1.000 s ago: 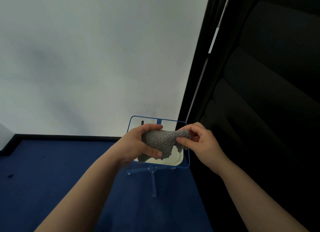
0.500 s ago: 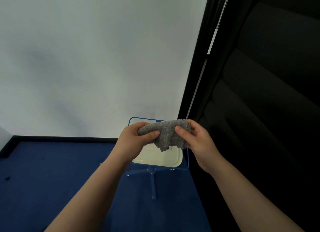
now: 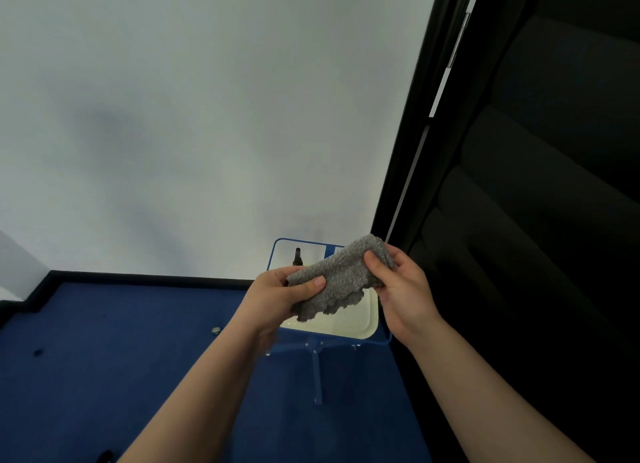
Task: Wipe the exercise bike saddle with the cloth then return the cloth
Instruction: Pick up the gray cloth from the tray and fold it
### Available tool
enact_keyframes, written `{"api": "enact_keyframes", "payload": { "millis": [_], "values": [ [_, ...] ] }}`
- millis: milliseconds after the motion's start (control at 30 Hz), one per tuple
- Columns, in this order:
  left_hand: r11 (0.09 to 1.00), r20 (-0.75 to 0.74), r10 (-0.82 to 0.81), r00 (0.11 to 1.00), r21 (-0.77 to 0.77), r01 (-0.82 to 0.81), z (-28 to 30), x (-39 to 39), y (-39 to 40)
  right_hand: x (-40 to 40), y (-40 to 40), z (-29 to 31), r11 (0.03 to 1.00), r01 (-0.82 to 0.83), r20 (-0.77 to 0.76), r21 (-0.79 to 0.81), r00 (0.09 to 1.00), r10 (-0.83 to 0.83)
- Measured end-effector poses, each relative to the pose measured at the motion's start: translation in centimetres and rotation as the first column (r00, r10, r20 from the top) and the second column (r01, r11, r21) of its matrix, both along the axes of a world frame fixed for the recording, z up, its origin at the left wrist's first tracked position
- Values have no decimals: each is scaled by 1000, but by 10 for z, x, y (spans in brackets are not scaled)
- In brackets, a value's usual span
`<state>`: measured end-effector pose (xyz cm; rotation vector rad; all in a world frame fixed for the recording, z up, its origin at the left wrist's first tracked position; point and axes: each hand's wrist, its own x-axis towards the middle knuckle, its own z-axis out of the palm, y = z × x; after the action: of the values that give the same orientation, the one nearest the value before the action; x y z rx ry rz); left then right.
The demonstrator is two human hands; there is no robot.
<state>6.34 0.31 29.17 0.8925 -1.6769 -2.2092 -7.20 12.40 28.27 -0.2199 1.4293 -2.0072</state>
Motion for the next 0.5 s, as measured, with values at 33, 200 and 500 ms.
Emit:
{"api": "enact_keyframes", "payload": {
  "millis": [33, 200, 500],
  "values": [
    [1000, -10, -9, 1000, 2, 10, 1, 1, -2, 0, 0, 1, 1000, -1, -16, 0, 1000, 1],
    [999, -74, 17, 997, 41, -14, 4, -4, 0, 6, -5, 7, 995, 8, 112, -102, 994, 4],
    [948, -159, 280, 947, 202, -246, -1, -17, 36, 18, -4, 23, 978, -160, 76, -136, 982, 172]
  ]
}}
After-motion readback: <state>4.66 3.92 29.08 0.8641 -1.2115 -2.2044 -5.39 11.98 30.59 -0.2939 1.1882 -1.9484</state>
